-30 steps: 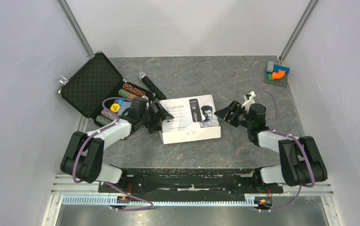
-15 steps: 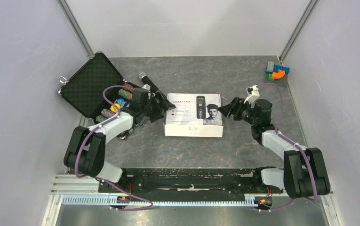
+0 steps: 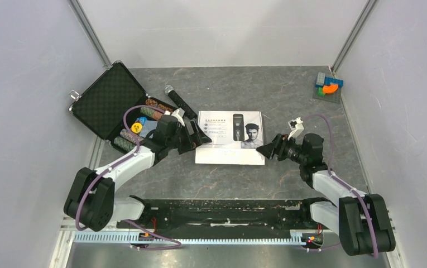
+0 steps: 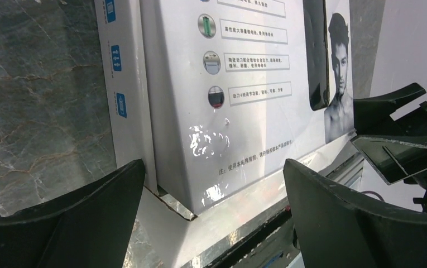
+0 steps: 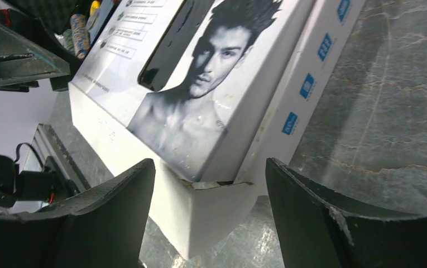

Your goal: Sort the hair-cutting tools

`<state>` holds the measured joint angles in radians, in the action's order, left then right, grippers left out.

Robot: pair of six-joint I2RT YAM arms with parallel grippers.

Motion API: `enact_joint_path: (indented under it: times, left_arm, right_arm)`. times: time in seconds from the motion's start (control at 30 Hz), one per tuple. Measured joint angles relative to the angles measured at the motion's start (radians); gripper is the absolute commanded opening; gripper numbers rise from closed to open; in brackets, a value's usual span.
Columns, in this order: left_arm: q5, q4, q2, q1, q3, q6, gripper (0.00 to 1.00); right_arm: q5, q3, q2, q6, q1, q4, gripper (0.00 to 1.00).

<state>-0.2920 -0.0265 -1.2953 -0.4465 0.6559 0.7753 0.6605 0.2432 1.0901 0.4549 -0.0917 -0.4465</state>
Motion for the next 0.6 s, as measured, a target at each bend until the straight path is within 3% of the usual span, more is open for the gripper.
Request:
enact_joint_path:
  times: [0.3, 0.6]
  left_arm:
    - [-0.026, -0.109, 0.076, -0.034, 0.004, 0.000, 1.00]
    - [-0.036, -0.223, 0.098, -0.039, 0.072, 0.001, 1.00]
  right_arm:
    - [0.060, -0.005, -0.063, 0.040, 0.000, 0.032, 0.74]
    - [0.041, 0.056, -0.078, 0.042, 0.000, 0.178, 0.73]
